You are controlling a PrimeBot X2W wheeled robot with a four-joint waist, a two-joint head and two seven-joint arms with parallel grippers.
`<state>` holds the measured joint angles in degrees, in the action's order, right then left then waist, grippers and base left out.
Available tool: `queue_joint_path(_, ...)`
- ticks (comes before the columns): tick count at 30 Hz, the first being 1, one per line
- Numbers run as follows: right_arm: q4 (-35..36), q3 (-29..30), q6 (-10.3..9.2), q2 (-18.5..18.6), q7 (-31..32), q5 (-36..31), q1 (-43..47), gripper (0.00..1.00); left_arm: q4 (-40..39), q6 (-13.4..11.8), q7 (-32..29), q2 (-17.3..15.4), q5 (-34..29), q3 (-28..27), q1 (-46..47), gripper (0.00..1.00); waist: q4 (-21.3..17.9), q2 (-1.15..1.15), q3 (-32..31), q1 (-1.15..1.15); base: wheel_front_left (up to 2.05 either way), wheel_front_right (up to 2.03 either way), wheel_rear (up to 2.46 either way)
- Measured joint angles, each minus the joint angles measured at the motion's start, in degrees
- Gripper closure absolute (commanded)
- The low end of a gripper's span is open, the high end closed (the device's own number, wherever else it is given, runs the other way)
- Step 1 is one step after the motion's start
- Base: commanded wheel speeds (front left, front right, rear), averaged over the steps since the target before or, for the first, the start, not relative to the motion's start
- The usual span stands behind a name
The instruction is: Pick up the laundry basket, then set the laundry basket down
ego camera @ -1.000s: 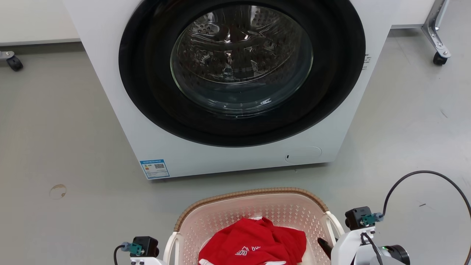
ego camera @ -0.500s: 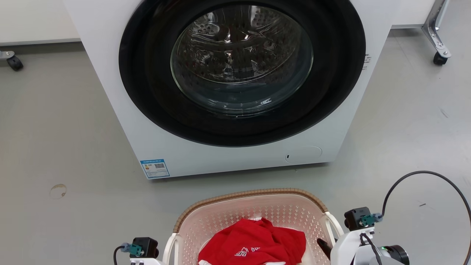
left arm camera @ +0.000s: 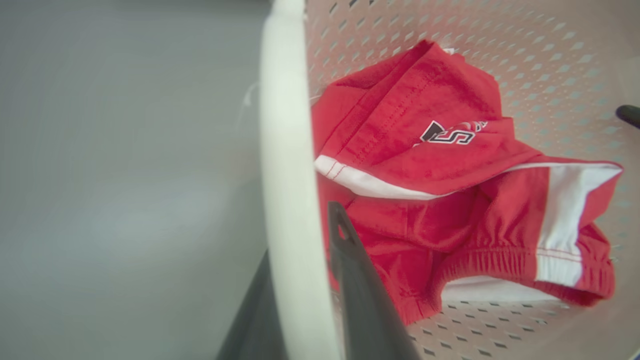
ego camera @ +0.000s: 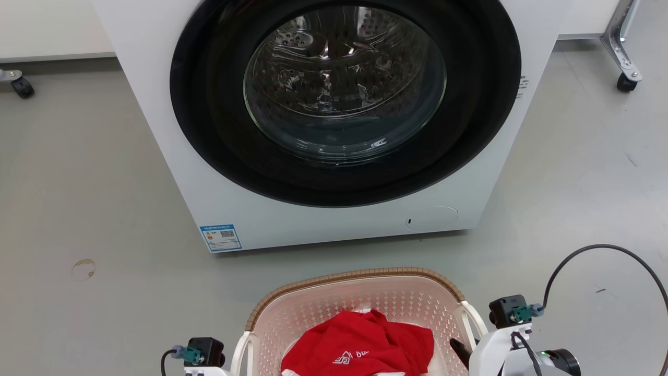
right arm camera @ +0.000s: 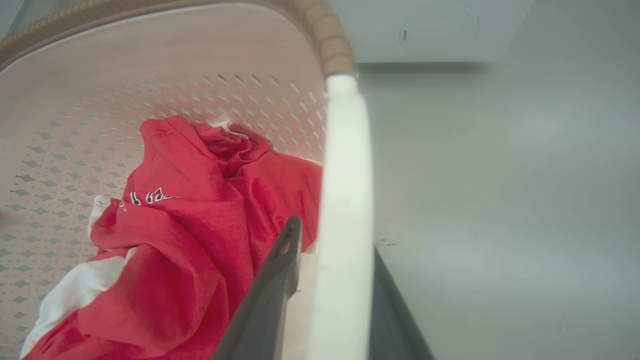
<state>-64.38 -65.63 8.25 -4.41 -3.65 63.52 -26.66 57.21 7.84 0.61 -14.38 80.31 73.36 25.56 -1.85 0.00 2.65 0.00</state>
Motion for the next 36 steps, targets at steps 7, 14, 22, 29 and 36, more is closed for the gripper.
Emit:
queue_joint_path(7,-0.05,-0.57,0.00,0.00,-0.41,0.49,-0.01,1.00,0.00,0.00,0.18,-0.03,0.13,0.25,0.00,1.00,0.16,0.00,-0.24,0.00,0.00,0.00,0.00)
queue_joint_path(14,-0.09,-1.26,0.00,0.00,-0.52,1.02,-0.03,1.00,0.00,0.00,0.26,-0.07,0.15,0.41,0.00,1.00,0.31,0.00,-0.16,0.00,0.00,0.00,0.00)
queue_joint_path(22,-0.11,-2.10,0.00,0.00,-0.96,1.66,-0.09,1.00,0.00,0.00,0.44,-0.14,0.47,0.54,0.00,1.00,0.14,0.00,-0.21,0.00,0.00,0.00,0.00)
queue_joint_path(29,-0.11,-2.52,0.00,0.00,-0.97,2.29,-0.18,1.00,-0.03,0.00,0.42,-0.22,0.47,0.62,0.00,1.00,0.05,0.00,-0.14,0.00,0.00,0.00,0.00)
queue_joint_path(36,-0.12,-3.11,0.00,0.00,-0.99,3.04,-0.23,1.00,-0.11,0.00,0.43,-0.29,0.47,0.73,0.00,1.00,0.18,0.00,-0.05,0.00,0.00,0.00,0.00)
